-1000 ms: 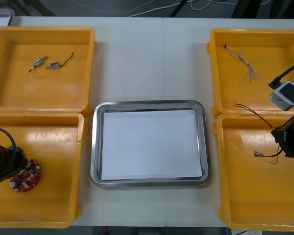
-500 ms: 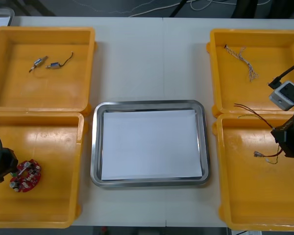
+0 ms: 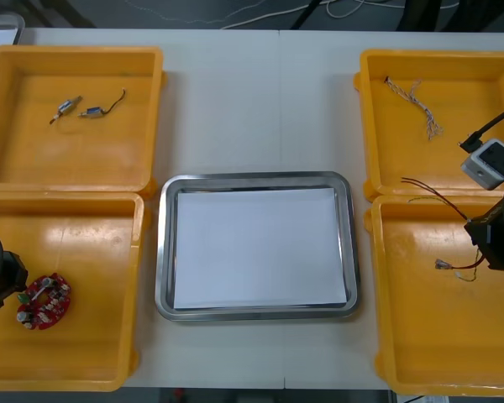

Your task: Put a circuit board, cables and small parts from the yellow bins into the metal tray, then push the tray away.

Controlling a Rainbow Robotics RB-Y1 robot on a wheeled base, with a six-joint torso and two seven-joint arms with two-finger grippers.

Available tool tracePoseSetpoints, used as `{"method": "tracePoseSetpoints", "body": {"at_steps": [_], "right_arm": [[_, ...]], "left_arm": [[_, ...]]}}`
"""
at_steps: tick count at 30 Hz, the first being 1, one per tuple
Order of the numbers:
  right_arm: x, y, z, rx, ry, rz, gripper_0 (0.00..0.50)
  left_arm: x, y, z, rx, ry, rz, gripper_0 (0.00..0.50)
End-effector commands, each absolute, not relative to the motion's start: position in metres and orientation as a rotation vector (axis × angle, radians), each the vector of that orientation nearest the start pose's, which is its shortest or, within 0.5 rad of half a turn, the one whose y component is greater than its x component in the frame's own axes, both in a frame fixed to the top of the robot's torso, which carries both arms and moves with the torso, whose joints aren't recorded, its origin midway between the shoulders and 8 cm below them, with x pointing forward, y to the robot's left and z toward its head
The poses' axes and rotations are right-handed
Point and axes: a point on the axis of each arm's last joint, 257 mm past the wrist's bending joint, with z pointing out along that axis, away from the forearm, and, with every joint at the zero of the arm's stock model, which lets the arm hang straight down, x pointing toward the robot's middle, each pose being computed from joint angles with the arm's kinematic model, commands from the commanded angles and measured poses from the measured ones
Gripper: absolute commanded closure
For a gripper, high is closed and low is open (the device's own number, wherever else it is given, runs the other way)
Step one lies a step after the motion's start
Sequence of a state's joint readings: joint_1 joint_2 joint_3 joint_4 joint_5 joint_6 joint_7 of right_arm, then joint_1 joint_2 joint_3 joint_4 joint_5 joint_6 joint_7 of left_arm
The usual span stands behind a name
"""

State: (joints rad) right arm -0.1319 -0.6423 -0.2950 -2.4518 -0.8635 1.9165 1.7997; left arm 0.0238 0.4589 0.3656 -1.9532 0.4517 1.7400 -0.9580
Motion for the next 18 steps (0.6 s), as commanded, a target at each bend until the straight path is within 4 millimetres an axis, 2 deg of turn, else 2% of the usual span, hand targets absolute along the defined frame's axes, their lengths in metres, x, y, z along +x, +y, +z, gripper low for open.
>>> {"method": "tracePoseSetpoints", "body": {"at_steps": [1, 18], "right_arm": [[0.361, -0.288, -0.133, -0.862, 2.369, -0.141, 0.500], [0.361, -0.288, -0.133, -0.862, 2.369, -0.141, 0.500]], "left_arm": [[0.338, 0.432, -0.309, -1.000, 2.625, 0.005, 0.153], [0.333, 0.421, -0.322, -1.001, 2.648, -0.001, 0.159]]}}
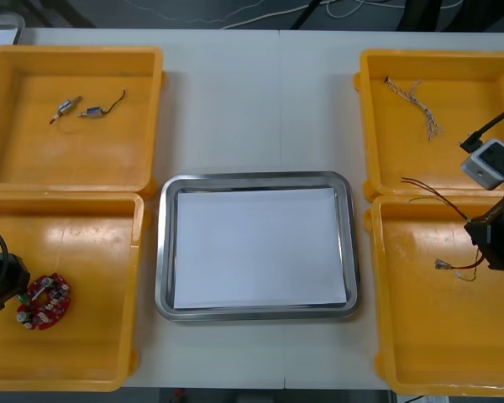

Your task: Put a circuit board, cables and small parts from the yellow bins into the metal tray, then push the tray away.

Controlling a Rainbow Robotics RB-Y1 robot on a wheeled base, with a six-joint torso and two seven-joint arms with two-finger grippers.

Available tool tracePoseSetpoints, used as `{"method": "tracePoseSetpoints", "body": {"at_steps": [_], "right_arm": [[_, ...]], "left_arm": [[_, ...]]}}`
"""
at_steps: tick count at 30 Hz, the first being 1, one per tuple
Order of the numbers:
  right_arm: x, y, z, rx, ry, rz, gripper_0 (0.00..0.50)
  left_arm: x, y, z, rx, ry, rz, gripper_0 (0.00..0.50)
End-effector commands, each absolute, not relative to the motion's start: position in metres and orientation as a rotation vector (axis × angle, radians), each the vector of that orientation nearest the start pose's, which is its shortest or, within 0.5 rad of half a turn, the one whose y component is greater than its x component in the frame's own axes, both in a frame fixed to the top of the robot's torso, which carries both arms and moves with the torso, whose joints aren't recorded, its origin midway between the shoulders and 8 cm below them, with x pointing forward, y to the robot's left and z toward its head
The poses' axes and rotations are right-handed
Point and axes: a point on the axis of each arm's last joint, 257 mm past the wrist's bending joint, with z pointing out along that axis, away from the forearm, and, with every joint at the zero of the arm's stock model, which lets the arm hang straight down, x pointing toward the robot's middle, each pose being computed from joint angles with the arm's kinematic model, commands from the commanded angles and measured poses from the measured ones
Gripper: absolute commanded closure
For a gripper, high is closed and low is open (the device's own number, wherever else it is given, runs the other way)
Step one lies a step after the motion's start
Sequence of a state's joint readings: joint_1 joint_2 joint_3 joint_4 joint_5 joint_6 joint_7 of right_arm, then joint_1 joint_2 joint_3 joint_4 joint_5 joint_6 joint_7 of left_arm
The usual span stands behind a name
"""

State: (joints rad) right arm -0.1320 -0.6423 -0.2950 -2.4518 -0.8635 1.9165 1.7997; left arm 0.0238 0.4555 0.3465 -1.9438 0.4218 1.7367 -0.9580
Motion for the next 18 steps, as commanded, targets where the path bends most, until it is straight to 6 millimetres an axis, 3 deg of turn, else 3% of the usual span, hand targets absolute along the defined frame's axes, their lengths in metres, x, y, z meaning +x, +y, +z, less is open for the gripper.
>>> {"method": "tracePoseSetpoints", "body": {"at_steps": [1, 18], "right_arm": [[0.361, -0.288, -0.133, -0.862, 2.369, -0.141, 0.500], [0.361, -0.288, -0.133, -0.862, 2.369, -0.141, 0.500]], "left_arm": [[0.333, 0.421, -0.322, -0.998, 2.650, -0.002, 0.160], [0.327, 0.408, -0.331, -0.994, 2.672, -0.027, 0.164]]}}
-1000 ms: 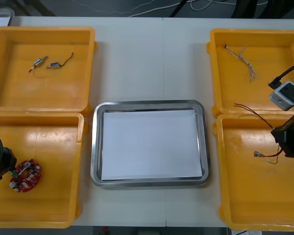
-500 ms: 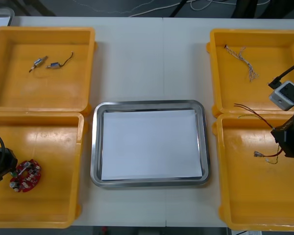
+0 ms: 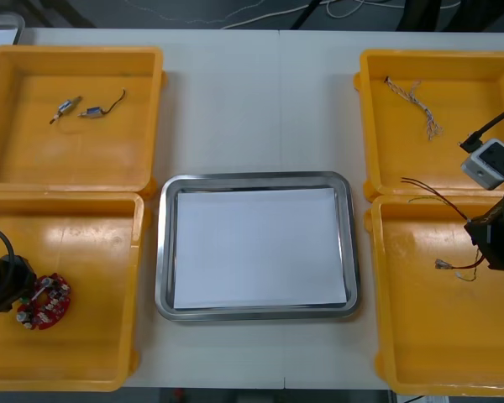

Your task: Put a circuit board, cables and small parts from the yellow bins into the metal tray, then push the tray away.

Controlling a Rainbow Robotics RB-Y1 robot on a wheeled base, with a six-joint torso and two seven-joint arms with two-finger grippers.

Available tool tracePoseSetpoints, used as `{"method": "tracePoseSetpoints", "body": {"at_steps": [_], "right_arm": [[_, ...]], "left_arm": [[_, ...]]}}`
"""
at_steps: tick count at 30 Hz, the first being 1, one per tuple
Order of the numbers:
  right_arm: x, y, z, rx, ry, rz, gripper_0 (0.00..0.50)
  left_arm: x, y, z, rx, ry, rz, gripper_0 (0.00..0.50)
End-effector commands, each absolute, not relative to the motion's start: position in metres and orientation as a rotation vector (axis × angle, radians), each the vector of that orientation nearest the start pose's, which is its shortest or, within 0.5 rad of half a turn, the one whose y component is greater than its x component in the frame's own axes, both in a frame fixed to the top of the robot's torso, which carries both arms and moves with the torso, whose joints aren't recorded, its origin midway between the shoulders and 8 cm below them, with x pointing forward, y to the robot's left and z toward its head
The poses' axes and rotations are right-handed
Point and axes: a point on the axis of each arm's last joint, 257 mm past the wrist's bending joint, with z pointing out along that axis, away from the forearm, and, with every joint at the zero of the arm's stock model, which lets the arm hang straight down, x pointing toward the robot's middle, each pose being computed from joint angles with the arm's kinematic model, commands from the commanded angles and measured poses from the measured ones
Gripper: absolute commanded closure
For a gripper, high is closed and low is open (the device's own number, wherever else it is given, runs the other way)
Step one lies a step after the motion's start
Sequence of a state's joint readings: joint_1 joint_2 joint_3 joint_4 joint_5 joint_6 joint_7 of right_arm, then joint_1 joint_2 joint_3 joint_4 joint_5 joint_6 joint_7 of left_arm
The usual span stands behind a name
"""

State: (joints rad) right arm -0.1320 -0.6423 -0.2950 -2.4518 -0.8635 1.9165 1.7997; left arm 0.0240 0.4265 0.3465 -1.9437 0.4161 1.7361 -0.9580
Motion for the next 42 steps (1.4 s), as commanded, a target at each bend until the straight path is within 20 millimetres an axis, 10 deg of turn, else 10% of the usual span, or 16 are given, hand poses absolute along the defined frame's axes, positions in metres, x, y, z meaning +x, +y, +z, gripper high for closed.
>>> {"method": "tracePoseSetpoints", "body": {"at_steps": [1, 9, 14, 24, 42], "right_arm": [[0.361, -0.288, -0.133, -0.862, 2.369, -0.141, 0.500], [0.361, -0.288, -0.133, -0.862, 2.369, -0.141, 0.500], [0.361, -0.288, -0.133, -0.862, 2.369, -0.141, 0.500], [0.361, -0.288, -0.133, -0.862, 2.369, -0.141, 0.500], [0.361, -0.288, -0.133, -0.862, 2.369, -0.141, 0.500]], "left_arm": [[0.327, 0.408, -0.331, -0.991, 2.672, -0.028, 0.167], [0.323, 0.407, -0.334, -0.985, 2.677, -0.020, 0.270], [0.323, 0.408, -0.337, -0.974, 2.673, -0.012, 0.498], [0.324, 0.407, -0.324, -0.956, 2.663, -0.012, 0.500], [0.369, 0.399, -0.229, -0.814, 2.594, -0.022, 0.500]]}}
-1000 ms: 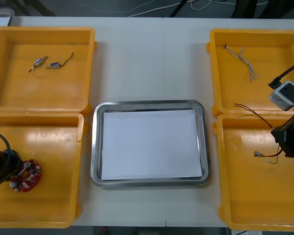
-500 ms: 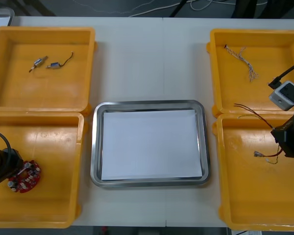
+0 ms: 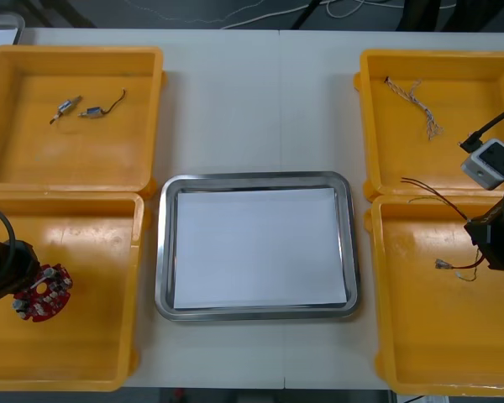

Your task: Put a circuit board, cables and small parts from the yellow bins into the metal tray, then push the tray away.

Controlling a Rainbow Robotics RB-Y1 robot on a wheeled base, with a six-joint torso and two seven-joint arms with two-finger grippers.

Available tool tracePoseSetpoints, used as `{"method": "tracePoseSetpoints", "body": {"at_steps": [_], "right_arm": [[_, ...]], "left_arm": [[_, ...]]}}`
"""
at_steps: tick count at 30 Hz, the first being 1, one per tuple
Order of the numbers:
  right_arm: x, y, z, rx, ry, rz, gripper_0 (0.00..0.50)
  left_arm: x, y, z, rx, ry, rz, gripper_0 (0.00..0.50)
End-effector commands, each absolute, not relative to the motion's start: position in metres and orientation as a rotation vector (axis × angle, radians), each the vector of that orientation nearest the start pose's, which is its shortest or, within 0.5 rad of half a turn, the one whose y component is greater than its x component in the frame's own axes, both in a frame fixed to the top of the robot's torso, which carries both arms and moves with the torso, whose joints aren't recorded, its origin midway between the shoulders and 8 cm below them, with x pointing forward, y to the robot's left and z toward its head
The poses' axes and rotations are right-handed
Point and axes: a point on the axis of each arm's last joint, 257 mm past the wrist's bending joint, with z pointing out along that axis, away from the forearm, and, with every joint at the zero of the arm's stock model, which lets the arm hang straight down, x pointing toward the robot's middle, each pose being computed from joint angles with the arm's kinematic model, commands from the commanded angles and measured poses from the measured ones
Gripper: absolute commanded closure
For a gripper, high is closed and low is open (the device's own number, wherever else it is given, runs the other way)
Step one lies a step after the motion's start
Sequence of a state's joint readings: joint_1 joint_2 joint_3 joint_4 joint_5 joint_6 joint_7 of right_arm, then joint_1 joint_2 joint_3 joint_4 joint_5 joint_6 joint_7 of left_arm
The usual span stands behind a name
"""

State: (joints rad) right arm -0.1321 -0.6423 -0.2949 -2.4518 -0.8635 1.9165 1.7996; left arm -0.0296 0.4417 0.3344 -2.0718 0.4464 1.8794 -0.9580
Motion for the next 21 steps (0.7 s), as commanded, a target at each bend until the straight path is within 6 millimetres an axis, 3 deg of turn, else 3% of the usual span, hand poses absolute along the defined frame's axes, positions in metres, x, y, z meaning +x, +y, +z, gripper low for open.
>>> {"method": "tracePoseSetpoints", "body": {"at_steps": [1, 9, 21], "right_arm": [[0.361, -0.288, -0.133, -0.862, 2.369, -0.141, 0.500], [0.361, -0.288, -0.133, -0.862, 2.369, -0.141, 0.500], [0.361, -0.288, -0.133, -0.862, 2.369, -0.141, 0.500]], "left_arm": [[0.372, 0.398, -0.225, -0.806, 2.585, -0.025, 0.500], [0.401, 0.371, -0.172, -0.650, 2.484, -0.051, 0.500], [0.397, 0.316, -0.150, -0.471, 2.477, -0.179, 0.500]]}}
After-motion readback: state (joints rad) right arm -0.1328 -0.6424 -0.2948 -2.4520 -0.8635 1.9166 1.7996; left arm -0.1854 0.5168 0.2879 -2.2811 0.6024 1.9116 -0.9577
